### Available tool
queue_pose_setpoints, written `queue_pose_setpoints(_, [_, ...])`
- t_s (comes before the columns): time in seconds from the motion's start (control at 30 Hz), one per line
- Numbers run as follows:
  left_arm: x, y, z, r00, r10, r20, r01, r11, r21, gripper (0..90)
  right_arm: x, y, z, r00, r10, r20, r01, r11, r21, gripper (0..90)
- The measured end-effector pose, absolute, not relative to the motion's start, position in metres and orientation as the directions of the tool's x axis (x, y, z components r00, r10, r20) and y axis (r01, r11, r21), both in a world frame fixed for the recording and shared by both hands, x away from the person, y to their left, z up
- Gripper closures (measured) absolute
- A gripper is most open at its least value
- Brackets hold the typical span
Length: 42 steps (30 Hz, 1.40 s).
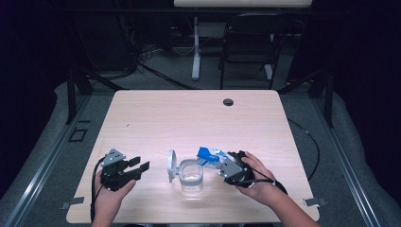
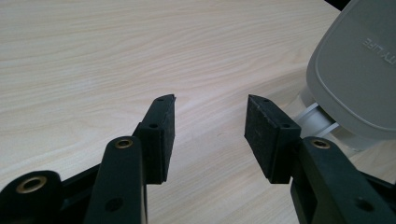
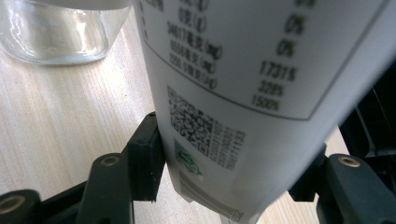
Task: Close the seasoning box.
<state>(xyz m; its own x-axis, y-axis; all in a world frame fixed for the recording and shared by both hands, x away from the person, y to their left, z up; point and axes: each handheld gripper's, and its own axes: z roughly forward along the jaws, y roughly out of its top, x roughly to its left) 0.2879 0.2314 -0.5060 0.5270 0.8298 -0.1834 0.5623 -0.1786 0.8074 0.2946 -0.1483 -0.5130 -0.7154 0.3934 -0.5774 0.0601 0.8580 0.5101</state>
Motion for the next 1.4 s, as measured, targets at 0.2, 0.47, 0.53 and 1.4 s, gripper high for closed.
queue_pose_setpoints(0.2, [0.2879,0.2312,-0.5063,0.523,0.832,-0.186,0.562,-0.173,0.809,53.4,0.2954,-0.1481,-0.5142,-0.712,0.374,-0.594,0.048,0.871,0.489,41.2])
queue_pose_setpoints(0.47, [0.2878,0.2313,-0.5061,0.522,0.832,-0.186,0.559,-0.169,0.812,53.4,0.2946,-0.1479,-0.5139,-0.7,0.357,-0.618,0.04,0.884,0.466,41.2])
queue_pose_setpoints(0.53, [0.2877,0.2317,-0.5058,0.523,0.832,-0.187,0.561,-0.17,0.81,53.4,0.2945,-0.1477,-0.5136,-0.7,0.351,-0.622,0.037,0.888,0.458,41.2])
queue_pose_setpoints(1.4, [0.2876,0.2327,-0.5057,0.518,0.834,-0.19,0.56,-0.162,0.813,53.3,0.2953,-0.1472,-0.5164,-0.678,0.276,-0.681,0.007,0.929,0.37,41.3])
